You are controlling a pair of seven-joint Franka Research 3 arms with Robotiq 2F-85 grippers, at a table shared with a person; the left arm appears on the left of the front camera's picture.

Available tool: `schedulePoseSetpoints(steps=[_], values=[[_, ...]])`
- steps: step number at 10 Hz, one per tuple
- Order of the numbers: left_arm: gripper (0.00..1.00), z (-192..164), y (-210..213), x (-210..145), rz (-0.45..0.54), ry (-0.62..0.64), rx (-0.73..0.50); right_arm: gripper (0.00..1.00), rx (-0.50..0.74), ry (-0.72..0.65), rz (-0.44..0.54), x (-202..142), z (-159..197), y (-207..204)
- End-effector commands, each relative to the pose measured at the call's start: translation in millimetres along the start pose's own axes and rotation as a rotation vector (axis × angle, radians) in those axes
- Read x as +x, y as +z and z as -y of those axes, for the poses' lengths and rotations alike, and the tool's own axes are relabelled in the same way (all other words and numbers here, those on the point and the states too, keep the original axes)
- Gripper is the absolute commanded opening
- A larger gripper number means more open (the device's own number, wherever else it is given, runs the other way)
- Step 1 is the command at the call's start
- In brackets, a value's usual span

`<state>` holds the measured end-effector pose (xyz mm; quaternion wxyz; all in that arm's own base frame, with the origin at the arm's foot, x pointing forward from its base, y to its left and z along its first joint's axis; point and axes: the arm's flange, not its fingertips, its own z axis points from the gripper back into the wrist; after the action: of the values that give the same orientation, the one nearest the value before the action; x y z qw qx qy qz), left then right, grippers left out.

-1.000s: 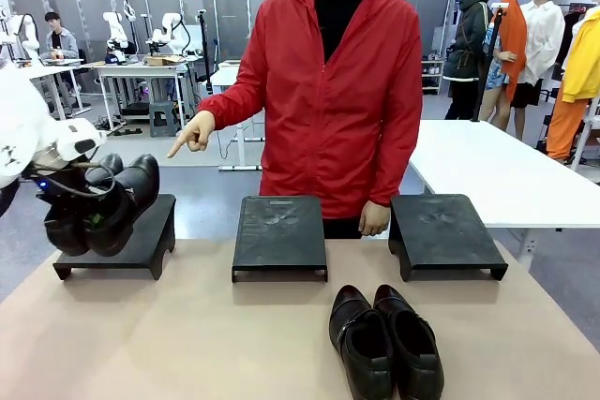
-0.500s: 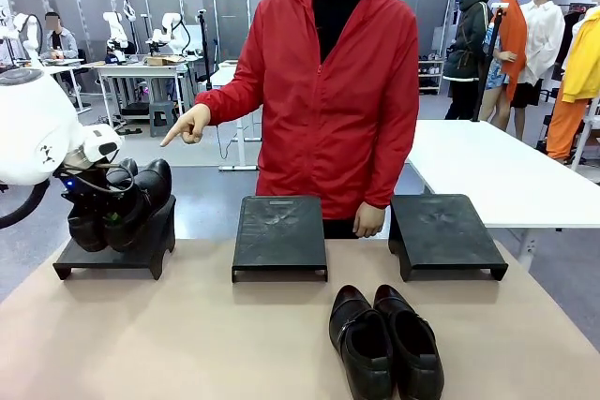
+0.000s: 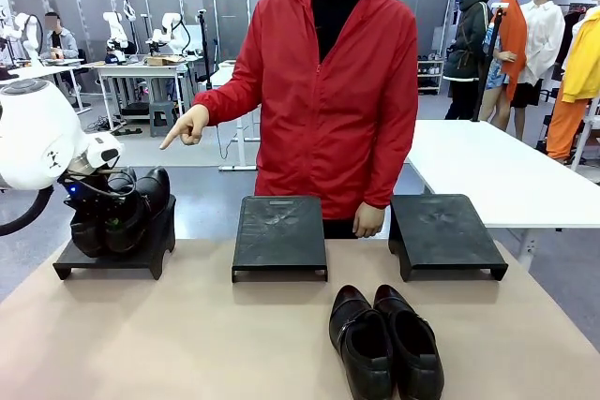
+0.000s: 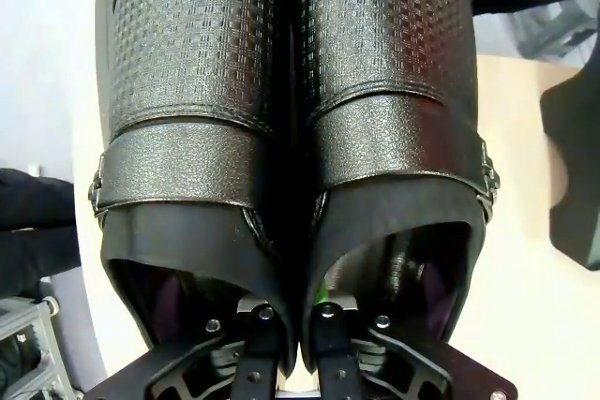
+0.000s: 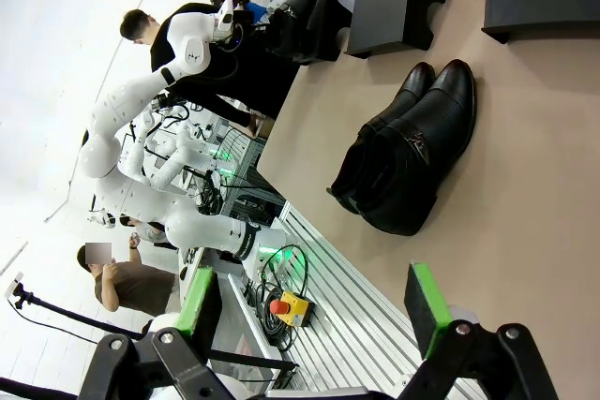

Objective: Place the shoes on the stand as instructed by the person.
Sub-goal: Pick up one pair of Shoes and place it on the Shoes Stand indicated by the person.

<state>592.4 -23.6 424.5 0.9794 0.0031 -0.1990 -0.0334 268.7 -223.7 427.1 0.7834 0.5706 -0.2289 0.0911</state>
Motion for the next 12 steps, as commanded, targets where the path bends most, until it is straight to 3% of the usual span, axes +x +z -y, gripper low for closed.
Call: schedulePoseSetpoints(steps=[1, 8, 9, 10, 11, 12], values=[[0.08, -6.4, -2.8, 17.2, 0.042, -0.004, -0.012, 1.0, 0.012, 0.006, 0.006, 0.6, -1.6, 1.3], [0.08, -6.2, -24.7, 19.3, 0.025, -0.004, -0.022, 1.0, 0.012, 0.006, 0.006, 0.6, -1.6, 1.3], [0.27, -6.1, -22.1, 17.1, 0.022, -0.006, -0.023, 1.0, 0.012, 0.006, 0.006, 0.6, -1.6, 1.3], [0.34, -7.2, -16.9, 15.5, 0.028, -0.006, -0.027, 1.0, 0.012, 0.006, 0.006, 0.6, -1.6, 1.3], [0.59, -8.8, -11.8, 14.5, 0.031, -0.004, -0.036, 1.0, 0.012, 0.006, 0.006, 0.6, -1.6, 1.3], [0.43, -9.9, -6.0, 13.1, 0.017, -0.004, -0.033, 1.0, 0.012, 0.006, 0.006, 0.6, -1.6, 1.3]])
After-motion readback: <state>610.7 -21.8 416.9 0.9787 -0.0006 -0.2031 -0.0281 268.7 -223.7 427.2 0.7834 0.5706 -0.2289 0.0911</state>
